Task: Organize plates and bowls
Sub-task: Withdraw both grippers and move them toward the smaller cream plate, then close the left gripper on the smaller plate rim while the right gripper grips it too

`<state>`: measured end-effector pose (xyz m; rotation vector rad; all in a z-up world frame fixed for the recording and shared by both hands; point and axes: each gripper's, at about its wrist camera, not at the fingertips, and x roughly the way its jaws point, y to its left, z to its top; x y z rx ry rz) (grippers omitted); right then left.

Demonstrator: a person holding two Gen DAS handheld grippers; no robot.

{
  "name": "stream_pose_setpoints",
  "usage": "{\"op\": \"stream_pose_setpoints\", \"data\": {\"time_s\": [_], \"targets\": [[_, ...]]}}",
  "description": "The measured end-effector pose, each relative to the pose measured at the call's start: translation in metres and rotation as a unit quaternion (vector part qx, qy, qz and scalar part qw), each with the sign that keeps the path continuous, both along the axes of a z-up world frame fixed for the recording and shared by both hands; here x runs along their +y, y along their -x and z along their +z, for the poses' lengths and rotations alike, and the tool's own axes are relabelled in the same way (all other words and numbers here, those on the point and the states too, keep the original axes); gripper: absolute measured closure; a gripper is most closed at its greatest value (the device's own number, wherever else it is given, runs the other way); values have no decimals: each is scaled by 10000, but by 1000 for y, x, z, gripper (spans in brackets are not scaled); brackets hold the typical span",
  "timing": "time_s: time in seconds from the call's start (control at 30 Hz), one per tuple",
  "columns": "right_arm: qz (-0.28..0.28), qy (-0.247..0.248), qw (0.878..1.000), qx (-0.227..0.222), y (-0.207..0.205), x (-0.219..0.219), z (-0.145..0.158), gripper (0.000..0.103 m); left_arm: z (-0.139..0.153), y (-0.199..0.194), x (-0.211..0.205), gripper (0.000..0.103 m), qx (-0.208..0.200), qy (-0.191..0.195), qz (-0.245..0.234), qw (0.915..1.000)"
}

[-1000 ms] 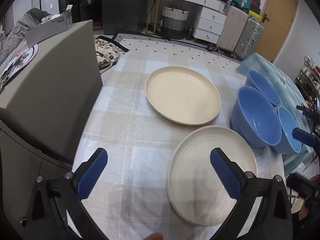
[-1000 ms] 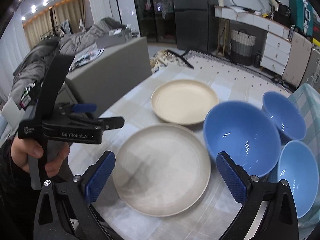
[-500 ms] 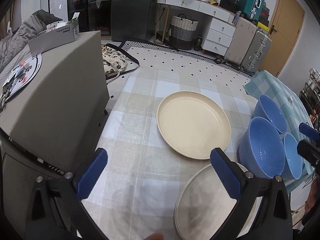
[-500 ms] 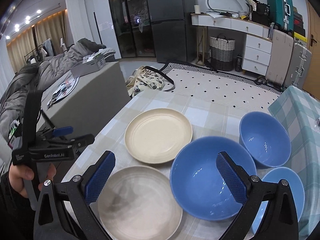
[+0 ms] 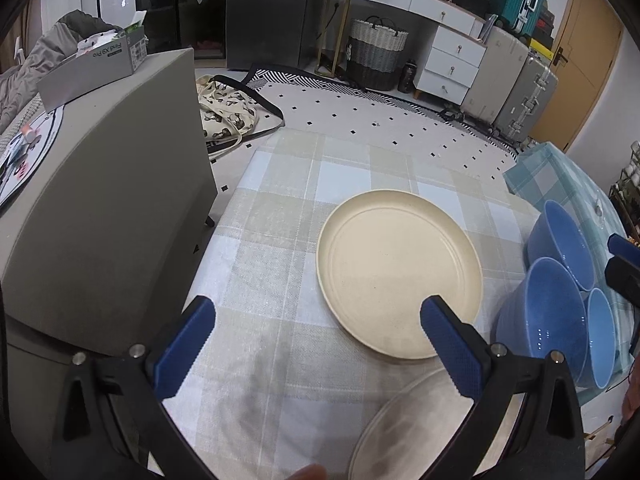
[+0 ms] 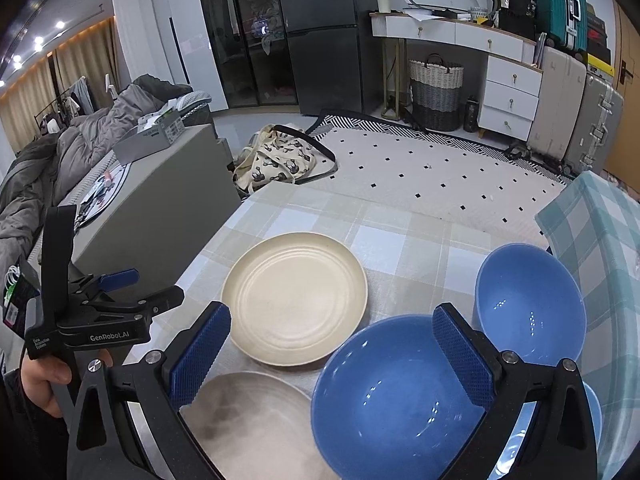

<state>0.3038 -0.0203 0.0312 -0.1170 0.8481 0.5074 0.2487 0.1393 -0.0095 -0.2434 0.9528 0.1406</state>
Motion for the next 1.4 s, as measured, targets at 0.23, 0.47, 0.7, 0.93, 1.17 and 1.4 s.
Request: {"op": "stream_pose_setpoints", "data": {"time_s": [0.23, 0.47, 0.7, 0.93, 1.17, 1.4], "targets": [[-33, 190, 9997, 159, -33, 8, -11, 1, -15, -20, 5, 0, 209, 96, 123, 9997], [-35, 478, 9981, 383, -64, 18, -35, 1, -30, -35, 8, 0, 401, 200, 212, 9988], [8, 675, 9948, 764, -90, 24, -63, 1, -44, -48, 2, 0, 584, 196, 284, 9977], [113, 997, 9904, 954, -108, 34, -90, 2, -57, -57, -3, 5, 796, 177, 181, 9965], [165, 1044, 9861, 1283, -125, 40, -113, 23, -78, -63, 4, 20, 1082, 285, 250, 9934], [204, 1161, 9818, 1487, -133, 42, -133, 37, -86, -65, 0, 29, 1187, 344, 207, 9921]]}}
